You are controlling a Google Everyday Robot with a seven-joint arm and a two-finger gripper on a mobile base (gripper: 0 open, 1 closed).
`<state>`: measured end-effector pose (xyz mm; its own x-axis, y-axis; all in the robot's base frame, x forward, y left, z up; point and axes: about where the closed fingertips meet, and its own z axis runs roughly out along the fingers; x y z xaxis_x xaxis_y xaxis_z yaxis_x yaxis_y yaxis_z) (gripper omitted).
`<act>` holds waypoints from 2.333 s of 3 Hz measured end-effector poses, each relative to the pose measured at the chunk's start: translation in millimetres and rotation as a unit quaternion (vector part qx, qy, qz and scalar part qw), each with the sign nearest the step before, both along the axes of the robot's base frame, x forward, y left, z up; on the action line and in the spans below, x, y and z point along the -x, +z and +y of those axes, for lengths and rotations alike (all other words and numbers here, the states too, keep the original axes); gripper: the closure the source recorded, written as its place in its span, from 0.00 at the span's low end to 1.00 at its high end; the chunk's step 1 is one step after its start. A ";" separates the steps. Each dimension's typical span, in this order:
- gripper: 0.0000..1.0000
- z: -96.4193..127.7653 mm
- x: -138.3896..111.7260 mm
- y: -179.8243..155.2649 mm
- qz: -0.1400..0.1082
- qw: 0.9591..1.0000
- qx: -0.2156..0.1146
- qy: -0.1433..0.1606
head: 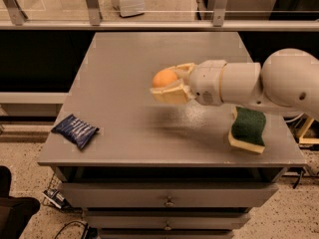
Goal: Move orange near rxbar blueberry
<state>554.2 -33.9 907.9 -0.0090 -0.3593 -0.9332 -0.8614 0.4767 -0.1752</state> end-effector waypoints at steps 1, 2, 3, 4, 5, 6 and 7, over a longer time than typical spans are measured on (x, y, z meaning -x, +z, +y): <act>1.00 23.6 21.7 -13.0 0.004 1.000 0.002 0.027; 1.00 52.7 44.8 -24.0 0.006 0.998 0.003 0.060; 1.00 73.1 62.1 -38.2 0.018 0.996 0.018 0.080; 1.00 81.9 70.6 -59.4 0.043 0.995 0.040 0.085; 1.00 90.8 75.5 -82.9 0.074 0.991 0.048 0.096; 1.00 103.8 83.2 -93.7 0.089 0.988 0.053 0.114; 1.00 104.2 83.4 -91.1 0.089 0.988 0.053 0.115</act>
Offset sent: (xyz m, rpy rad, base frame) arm -0.0713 0.0826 -0.0384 -0.0077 0.0166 0.1910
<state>470.8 70.3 816.7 -0.0765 -0.4666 -0.8812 -0.9663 0.2524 -0.0497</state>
